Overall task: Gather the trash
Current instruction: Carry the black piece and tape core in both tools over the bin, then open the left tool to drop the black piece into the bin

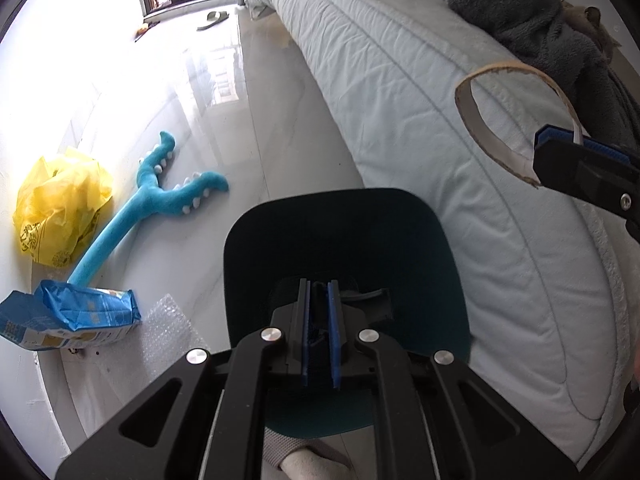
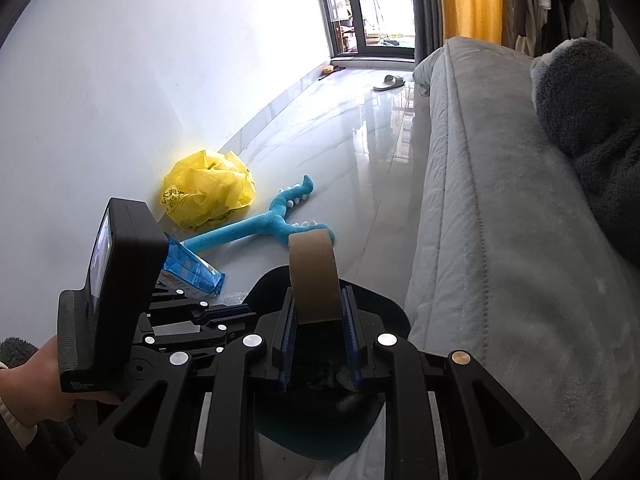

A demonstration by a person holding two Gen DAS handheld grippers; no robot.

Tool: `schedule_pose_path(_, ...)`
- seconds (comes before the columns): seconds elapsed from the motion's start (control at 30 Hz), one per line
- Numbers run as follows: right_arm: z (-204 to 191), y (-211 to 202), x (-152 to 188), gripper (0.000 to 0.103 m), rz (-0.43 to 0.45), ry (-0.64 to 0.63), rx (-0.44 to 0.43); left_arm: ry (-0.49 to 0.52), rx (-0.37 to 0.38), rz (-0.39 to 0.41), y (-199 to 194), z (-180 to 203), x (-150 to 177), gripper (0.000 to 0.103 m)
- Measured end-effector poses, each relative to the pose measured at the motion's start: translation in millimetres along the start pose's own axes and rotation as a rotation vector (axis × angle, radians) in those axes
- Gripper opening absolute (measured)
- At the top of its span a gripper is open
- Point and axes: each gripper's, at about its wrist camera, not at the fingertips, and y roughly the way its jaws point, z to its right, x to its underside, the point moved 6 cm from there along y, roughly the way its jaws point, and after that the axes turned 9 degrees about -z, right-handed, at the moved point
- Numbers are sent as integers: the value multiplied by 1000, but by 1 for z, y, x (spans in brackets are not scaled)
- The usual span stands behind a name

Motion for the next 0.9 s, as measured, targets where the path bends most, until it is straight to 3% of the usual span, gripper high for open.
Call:
schedule_pose_path(0.13, -5, 11, 0, 22, -18, 0, -9, -6, -2, -23, 1, -8, 5, 14)
schedule_pose_path(0.27, -10, 25, -2, 22, -42, 3, -19, -6, -15, -6, -6, -14, 8, 44)
schedule_pose_path(0.4, -15, 38, 1, 22, -78, -1, -17, -20, -19, 16, -14, -23, 8, 57)
schedule_pose_path(0.77, -14, 74, 16, 22, -176, 45, -24, -77, -17, 192, -58, -39, -5, 75)
schedule_pose_path(0.9, -16, 87, 23, 22, -215, 53, -27, -89, 5, 284, -79, -39, -12, 75)
